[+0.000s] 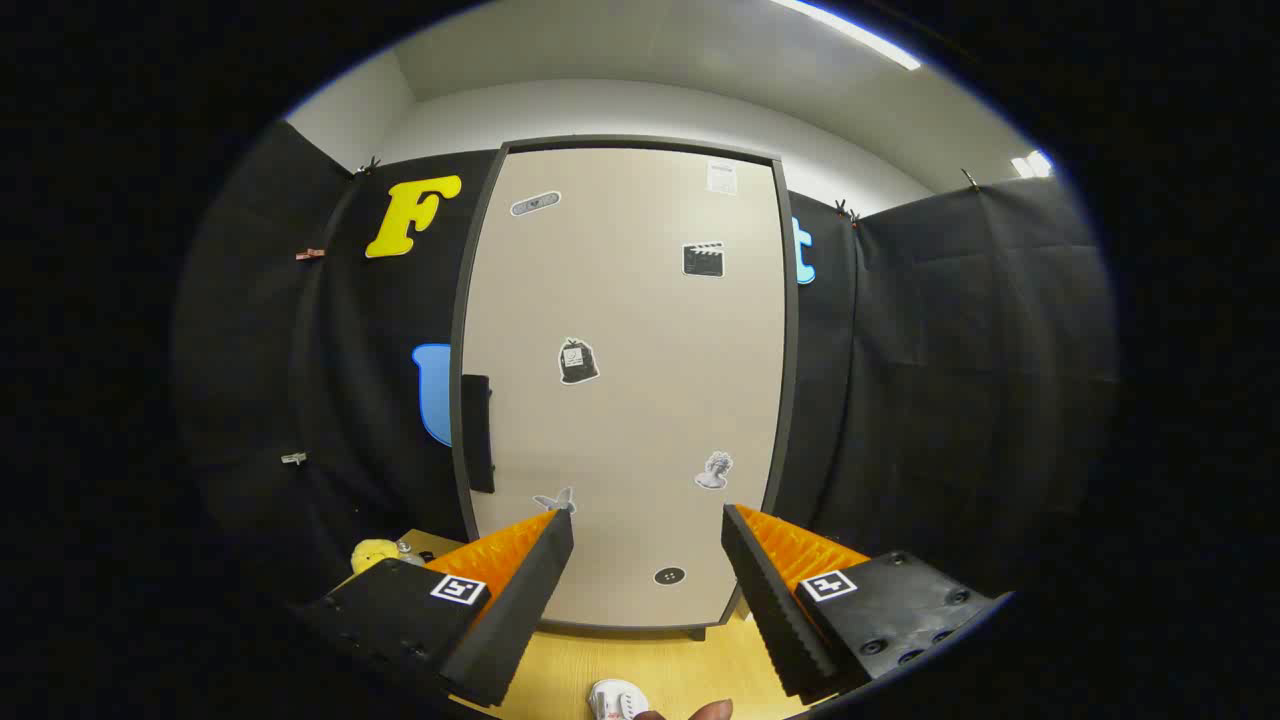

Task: Open the shoe cabinet door, grab the shoes and put them into the shoe cabinet, then close the shoe cabinet door.

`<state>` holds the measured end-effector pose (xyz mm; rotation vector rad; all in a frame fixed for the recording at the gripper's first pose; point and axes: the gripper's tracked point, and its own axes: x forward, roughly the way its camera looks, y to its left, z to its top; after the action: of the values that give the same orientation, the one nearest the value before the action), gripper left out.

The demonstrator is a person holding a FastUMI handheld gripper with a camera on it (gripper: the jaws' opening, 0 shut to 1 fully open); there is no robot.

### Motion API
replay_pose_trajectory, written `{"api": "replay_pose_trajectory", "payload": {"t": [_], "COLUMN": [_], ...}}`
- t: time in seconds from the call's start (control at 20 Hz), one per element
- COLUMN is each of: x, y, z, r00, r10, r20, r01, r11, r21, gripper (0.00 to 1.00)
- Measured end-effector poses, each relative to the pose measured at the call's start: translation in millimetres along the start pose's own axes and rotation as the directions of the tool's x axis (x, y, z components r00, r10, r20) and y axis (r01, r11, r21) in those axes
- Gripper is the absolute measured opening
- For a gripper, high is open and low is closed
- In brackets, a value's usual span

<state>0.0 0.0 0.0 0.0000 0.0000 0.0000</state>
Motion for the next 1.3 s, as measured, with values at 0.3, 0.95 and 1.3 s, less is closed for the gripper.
{"api": "replay_pose_trajectory", "payload": {"t": [0.3, 0.95, 1.3], "x": [-7, -16, 7], "y": [6, 5, 51], "z": [13, 20, 29], "r00": [1.000, 1.000, 0.999], "r10": [0.004, -0.003, 0.044], "r20": [0.016, 0.012, 0.023], "r01": [-0.004, 0.003, -0.046], "r11": [1.000, 1.000, 0.995], "r21": [0.001, 0.030, 0.091], "gripper": [0.98, 0.98, 0.99]}}
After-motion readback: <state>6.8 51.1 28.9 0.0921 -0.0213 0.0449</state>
